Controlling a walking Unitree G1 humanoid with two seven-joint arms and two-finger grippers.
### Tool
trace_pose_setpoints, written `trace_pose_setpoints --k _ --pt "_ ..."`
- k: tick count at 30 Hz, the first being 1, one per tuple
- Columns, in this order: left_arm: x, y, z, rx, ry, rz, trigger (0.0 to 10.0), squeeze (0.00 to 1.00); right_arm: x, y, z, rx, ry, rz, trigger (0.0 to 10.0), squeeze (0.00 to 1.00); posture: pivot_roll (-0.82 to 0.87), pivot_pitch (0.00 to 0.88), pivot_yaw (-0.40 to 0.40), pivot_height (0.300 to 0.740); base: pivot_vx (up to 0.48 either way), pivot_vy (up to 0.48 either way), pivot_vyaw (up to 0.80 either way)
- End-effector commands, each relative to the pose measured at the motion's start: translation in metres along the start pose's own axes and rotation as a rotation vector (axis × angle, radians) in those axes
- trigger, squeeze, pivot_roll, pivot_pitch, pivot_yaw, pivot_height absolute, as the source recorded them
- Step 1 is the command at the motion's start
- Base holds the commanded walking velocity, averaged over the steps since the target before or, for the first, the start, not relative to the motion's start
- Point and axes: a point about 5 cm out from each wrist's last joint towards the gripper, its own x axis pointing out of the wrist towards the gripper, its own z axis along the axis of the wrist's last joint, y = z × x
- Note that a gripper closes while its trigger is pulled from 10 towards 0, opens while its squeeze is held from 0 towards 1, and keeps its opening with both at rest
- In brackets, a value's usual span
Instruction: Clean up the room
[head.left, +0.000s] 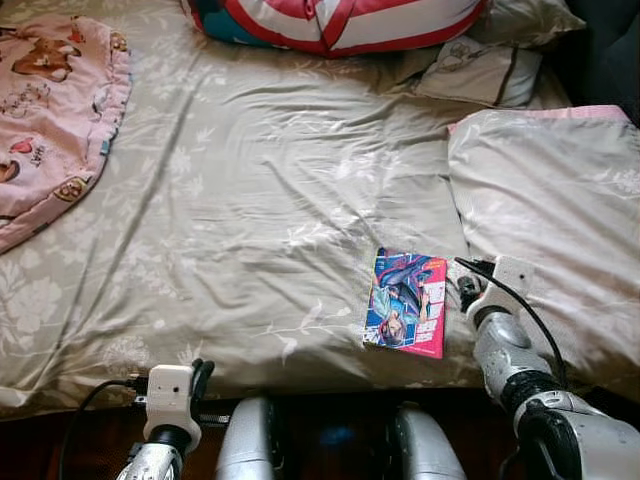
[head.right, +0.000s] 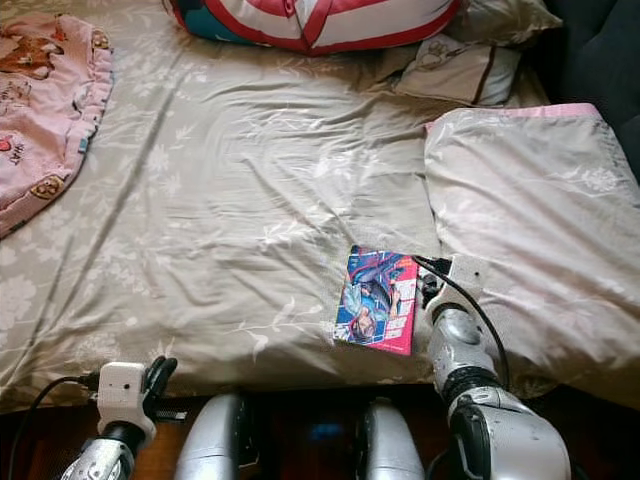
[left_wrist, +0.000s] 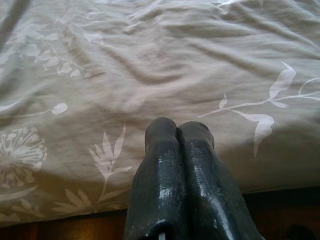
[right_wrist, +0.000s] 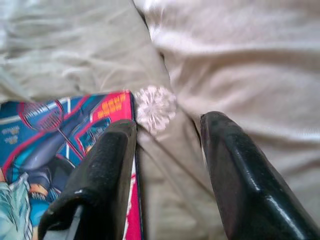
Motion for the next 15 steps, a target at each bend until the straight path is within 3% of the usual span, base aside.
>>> trace_pose_setpoints --k 1,5,6,10,15 --pt "-0.006 0.001 -0.014 -0.006 0.066 0.008 10.0 0.0 -0.002 0.005 -0.007 -0.025 -0.002 0.036 10.0 0.0 0.08 0.28 0.021 0.656 0.0 0.0 0.0" --pt "0.001 -0.001 -0.015 -0.013 0.07 0.006 10.0 0.0 -0.01 0.019 -0.024 -0.108 0.001 0.141 10.0 0.0 0.07 0.258 0.017 0.656 0.0 0.0 0.0" --pt "0.001 -0.001 -0.015 -0.013 0.07 0.006 10.0 0.0 -0.01 0.019 -0.024 -0.108 0.001 0.141 10.0 0.0 0.07 0.258 0.017 0.656 0.0 0.0 0.0" --pt "0.017 -0.004 -0.025 -0.045 0.121 0.012 10.0 0.0 -0.026 0.032 -0.057 -0.077 0.02 0.242 10.0 0.0 0.02 0.196 0.015 0.656 0.0 0.0 0.0" --pt "0.034 -0.009 -0.024 -0.065 0.14 0.002 10.0 0.0 -0.038 0.029 -0.079 -0.069 0.045 0.266 10.0 0.0 -0.01 0.132 0.013 0.656 0.0 0.0 0.0"
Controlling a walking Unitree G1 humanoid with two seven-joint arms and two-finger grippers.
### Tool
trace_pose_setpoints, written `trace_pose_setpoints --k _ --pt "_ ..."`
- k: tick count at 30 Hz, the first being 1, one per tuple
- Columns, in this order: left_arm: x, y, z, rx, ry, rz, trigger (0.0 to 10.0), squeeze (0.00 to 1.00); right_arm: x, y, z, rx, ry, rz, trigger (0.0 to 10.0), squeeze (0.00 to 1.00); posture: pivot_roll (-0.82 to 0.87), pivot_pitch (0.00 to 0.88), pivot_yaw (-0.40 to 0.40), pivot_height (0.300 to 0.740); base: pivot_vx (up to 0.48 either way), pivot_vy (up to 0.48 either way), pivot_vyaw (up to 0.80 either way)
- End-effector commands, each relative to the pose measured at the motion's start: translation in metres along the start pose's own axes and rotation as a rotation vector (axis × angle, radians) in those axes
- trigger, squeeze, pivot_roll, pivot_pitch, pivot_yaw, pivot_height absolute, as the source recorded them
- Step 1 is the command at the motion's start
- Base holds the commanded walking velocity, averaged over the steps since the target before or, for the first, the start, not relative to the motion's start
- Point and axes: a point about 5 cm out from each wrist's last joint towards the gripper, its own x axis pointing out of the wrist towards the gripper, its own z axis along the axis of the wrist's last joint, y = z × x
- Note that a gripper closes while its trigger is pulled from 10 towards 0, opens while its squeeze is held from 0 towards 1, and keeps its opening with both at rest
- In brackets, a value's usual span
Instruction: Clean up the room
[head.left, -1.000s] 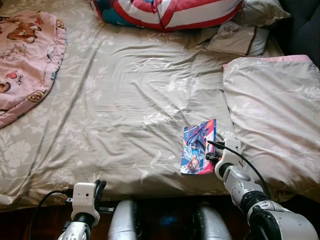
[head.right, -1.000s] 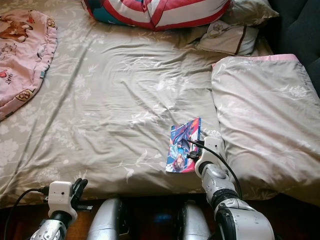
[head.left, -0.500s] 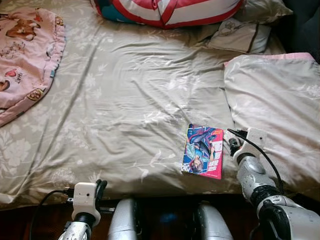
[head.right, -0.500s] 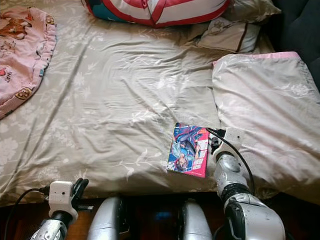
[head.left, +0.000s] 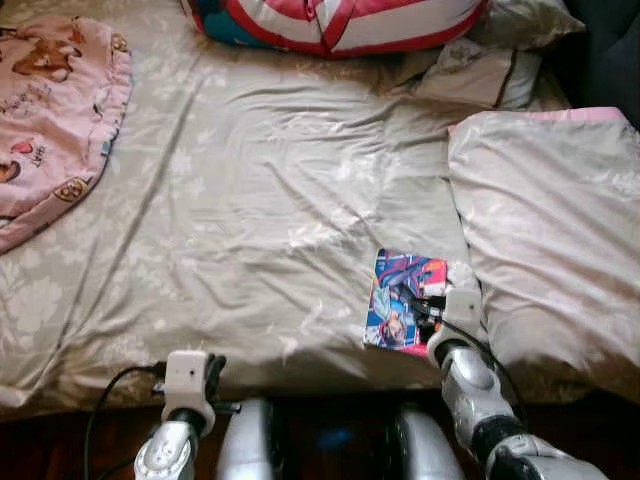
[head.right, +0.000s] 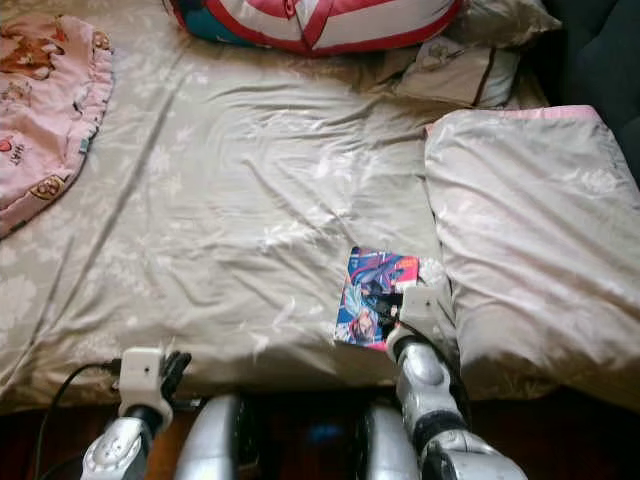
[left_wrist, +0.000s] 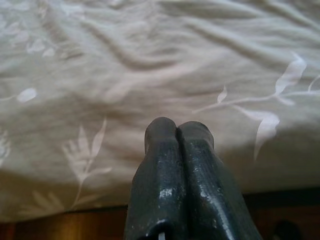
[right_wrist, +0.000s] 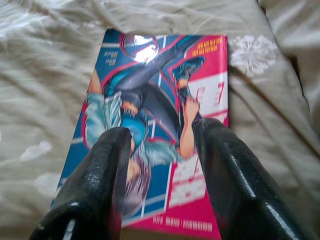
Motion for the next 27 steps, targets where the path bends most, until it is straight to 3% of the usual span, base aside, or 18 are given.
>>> trace_pose_setpoints --k 1,3,4,6,9,12,15,21,25,27 --pt "0.0 0.002 -0.011 -0.018 0.056 0.02 10.0 0.0 -0.005 -0.002 -0.008 0.012 0.003 0.003 10.0 0.0 -0.02 0.119 0.012 0.656 0.0 0.0 0.0" --pt "0.003 0.002 -0.013 -0.03 0.069 0.024 10.0 0.0 -0.008 -0.003 -0.014 0.032 0.008 0.013 10.0 0.0 -0.02 0.102 0.01 0.656 0.0 0.0 0.0" --pt "0.005 0.002 -0.017 -0.05 0.101 0.031 10.0 0.0 -0.014 -0.001 -0.029 -0.018 0.072 0.04 10.0 0.0 -0.04 0.075 0.006 0.666 0.0 0.0 0.0" --pt "0.007 0.002 -0.021 -0.058 0.127 0.035 10.0 0.0 -0.017 -0.001 -0.037 -0.063 0.115 0.056 10.0 0.0 -0.05 0.047 0.001 0.676 0.0 0.0 0.0" --pt "0.008 -0.002 -0.034 -0.066 0.217 0.029 10.0 0.0 -0.024 -0.008 -0.05 -0.05 0.182 0.039 10.0 0.0 -0.05 0.016 -0.007 0.691 0.0 0.0 0.0" --pt "0.002 -0.007 -0.052 -0.077 0.333 -0.001 10.0 0.0 -0.035 -0.017 -0.07 -0.041 0.291 0.014 10.0 0.0 -0.06 0.0 -0.01 0.706 0.0 0.0 0.0" --pt "-0.003 -0.004 -0.062 -0.123 0.387 0.038 10.0 0.0 -0.041 -0.022 -0.08 -0.062 0.345 -0.014 10.0 0.0 -0.06 0.0 -0.015 0.726 0.0 0.0 0.0" --pt "-0.014 0.0 -0.077 -0.099 0.483 0.072 10.0 0.0 -0.051 -0.026 -0.094 -0.064 0.411 -0.048 10.0 0.0 -0.05 0.0 -0.021 0.74 0.0 0.0 0.0" --pt "-0.02 -0.005 -0.086 -0.007 0.548 0.022 10.0 0.0 -0.063 -0.027 -0.11 -0.101 0.485 -0.032 10.0 0.0 -0.05 0.0 -0.028 0.74 0.0 0.0 0.0" --pt "-0.022 -0.006 -0.088 -0.004 0.557 0.019 10.0 0.0 -0.066 -0.027 -0.114 -0.101 0.509 -0.028 10.0 0.0 -0.04 0.0 -0.029 0.74 0.0 0.0 0.0"
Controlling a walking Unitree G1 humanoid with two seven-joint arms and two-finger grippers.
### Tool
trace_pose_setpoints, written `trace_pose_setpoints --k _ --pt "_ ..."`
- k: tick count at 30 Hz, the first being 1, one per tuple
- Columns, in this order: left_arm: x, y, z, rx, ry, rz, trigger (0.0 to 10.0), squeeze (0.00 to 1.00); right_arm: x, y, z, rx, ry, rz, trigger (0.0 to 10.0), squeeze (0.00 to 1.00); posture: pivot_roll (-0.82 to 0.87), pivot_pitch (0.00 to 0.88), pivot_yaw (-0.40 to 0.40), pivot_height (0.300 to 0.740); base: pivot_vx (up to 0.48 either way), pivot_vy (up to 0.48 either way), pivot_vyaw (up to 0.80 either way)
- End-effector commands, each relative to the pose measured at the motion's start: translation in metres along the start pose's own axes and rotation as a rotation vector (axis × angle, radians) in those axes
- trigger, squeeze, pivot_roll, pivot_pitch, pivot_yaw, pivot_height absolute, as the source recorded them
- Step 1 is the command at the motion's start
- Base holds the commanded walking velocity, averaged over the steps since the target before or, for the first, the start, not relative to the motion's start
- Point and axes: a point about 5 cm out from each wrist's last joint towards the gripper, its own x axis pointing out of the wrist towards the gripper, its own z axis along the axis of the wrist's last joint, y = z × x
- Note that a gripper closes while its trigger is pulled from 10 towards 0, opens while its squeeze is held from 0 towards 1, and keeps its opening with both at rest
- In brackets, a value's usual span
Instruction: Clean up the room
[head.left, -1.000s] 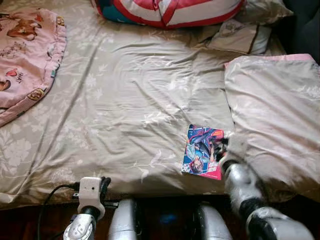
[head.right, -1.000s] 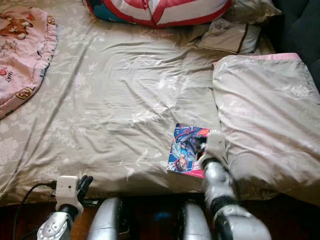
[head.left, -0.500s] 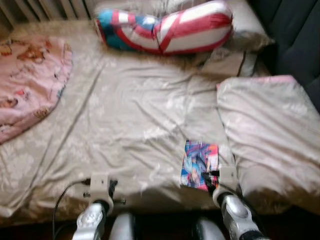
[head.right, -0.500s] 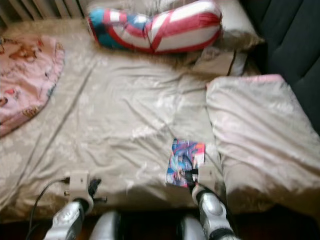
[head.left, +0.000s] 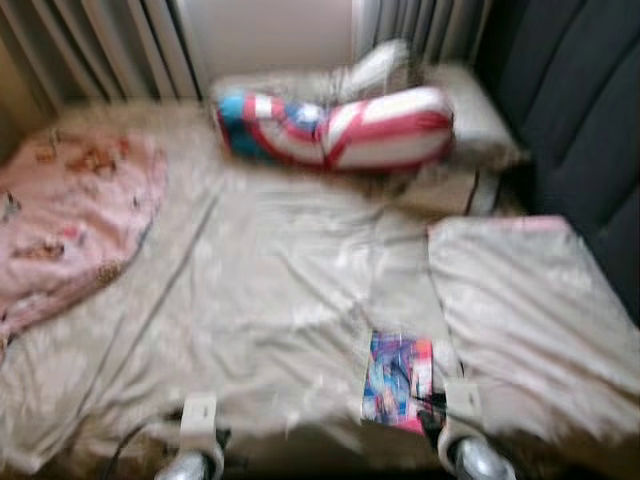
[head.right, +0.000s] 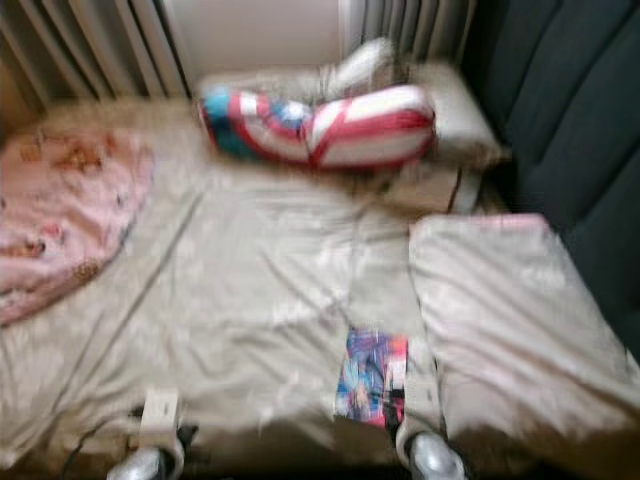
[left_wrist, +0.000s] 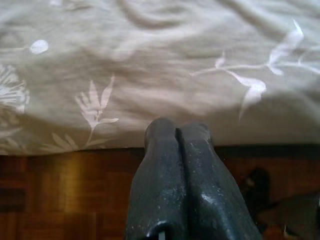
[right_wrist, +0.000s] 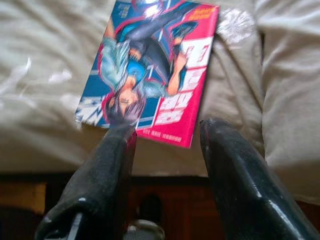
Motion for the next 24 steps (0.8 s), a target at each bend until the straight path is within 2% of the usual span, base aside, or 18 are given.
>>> trace_pose_setpoints --k 1,4,6,11,20,24 --pt "-0.002 0.0 -0.012 0.008 0.053 0.01 10.0 0.0 -0.003 0.0 -0.017 -0.008 0.072 -0.005 10.0 0.0 -0.04 0.0 -0.033 0.74 0.0 0.0 0.0" --pt "-0.003 0.001 -0.016 -0.01 0.07 0.029 10.0 0.0 -0.004 -0.001 -0.021 -0.01 0.087 -0.01 10.0 0.0 -0.03 0.0 -0.036 0.74 0.0 0.0 0.0" --pt "-0.005 0.003 -0.021 -0.023 0.096 0.052 10.0 0.0 -0.005 -0.004 -0.022 -0.052 0.111 -0.009 10.0 0.0 -0.04 0.0 -0.036 0.74 0.0 0.0 0.0" --pt "-0.005 0.002 -0.023 -0.021 0.103 0.053 10.0 0.0 -0.005 -0.01 -0.02 -0.057 0.096 -0.026 10.0 0.0 -0.05 0.0 -0.035 0.74 0.0 0.0 0.0" --pt "-0.004 -0.001 -0.024 -0.007 0.111 0.045 10.0 0.0 -0.008 -0.01 -0.028 -0.083 0.113 -0.024 10.0 0.0 -0.06 0.005 -0.023 0.74 0.0 0.0 0.8" --pt "-0.005 -0.002 -0.027 -0.002 0.123 0.043 10.0 0.0 -0.009 -0.009 -0.034 -0.059 0.127 -0.031 10.0 0.0 -0.06 0.011 -0.019 0.74 0.0 0.0 0.12"
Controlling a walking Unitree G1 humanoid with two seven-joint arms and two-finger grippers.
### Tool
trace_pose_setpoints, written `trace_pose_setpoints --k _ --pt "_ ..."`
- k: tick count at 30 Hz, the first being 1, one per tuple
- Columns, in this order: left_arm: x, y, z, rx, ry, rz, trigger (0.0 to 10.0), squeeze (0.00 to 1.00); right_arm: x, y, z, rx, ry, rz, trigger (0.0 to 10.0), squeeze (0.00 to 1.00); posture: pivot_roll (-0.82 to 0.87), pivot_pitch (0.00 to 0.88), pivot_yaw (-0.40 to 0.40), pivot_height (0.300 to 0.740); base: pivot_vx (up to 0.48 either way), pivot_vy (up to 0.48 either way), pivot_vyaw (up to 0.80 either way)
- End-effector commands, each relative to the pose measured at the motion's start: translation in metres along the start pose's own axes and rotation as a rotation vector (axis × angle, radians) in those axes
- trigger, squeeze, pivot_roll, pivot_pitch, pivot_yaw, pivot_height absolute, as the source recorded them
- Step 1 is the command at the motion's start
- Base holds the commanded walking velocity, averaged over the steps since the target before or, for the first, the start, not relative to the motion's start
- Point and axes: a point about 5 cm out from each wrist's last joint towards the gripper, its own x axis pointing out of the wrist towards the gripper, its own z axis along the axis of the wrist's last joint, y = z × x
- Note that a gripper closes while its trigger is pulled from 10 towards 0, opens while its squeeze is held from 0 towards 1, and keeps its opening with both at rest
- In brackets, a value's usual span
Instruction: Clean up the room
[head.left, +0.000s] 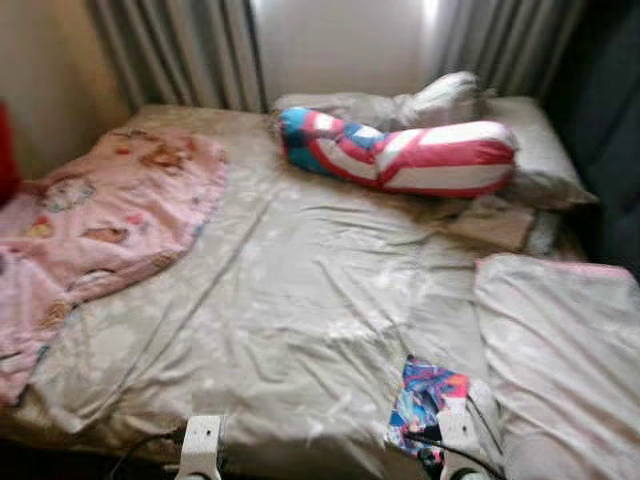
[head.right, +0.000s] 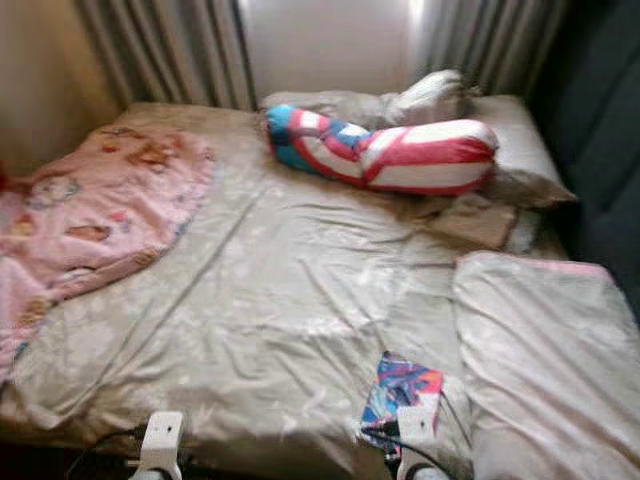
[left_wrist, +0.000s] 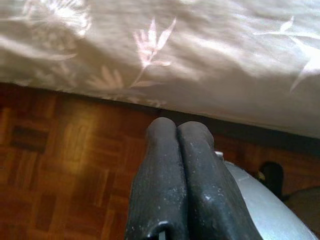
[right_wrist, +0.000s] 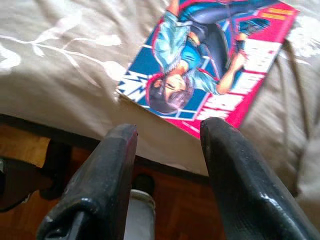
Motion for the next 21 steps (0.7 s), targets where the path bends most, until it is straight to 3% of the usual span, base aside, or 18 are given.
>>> trace_pose_setpoints --k 1,10,15,21 --pt "-0.001 -0.001 -0.006 0.002 0.03 -0.002 10.0 0.0 -0.003 -0.006 -0.01 0.029 0.029 -0.022 10.0 0.0 -0.06 0.014 -0.019 0.74 0.0 0.0 0.0" --pt "-0.001 -0.002 -0.007 -0.004 0.034 0.001 10.0 0.0 -0.005 -0.018 -0.016 0.03 0.046 -0.036 10.0 0.0 -0.06 0.021 -0.019 0.74 0.0 0.0 0.0" --pt "-0.001 -0.003 -0.007 0.003 0.036 0.0 10.0 0.0 -0.008 -0.023 -0.021 -0.002 0.056 -0.039 10.0 0.0 -0.06 0.023 -0.019 0.74 0.0 0.28 0.0" --pt "-0.001 -0.003 -0.007 0.005 0.038 0.0 10.0 0.0 -0.009 -0.028 -0.023 0.006 0.046 -0.041 10.0 0.0 -0.06 0.023 -0.019 0.74 0.0 0.322 0.63"
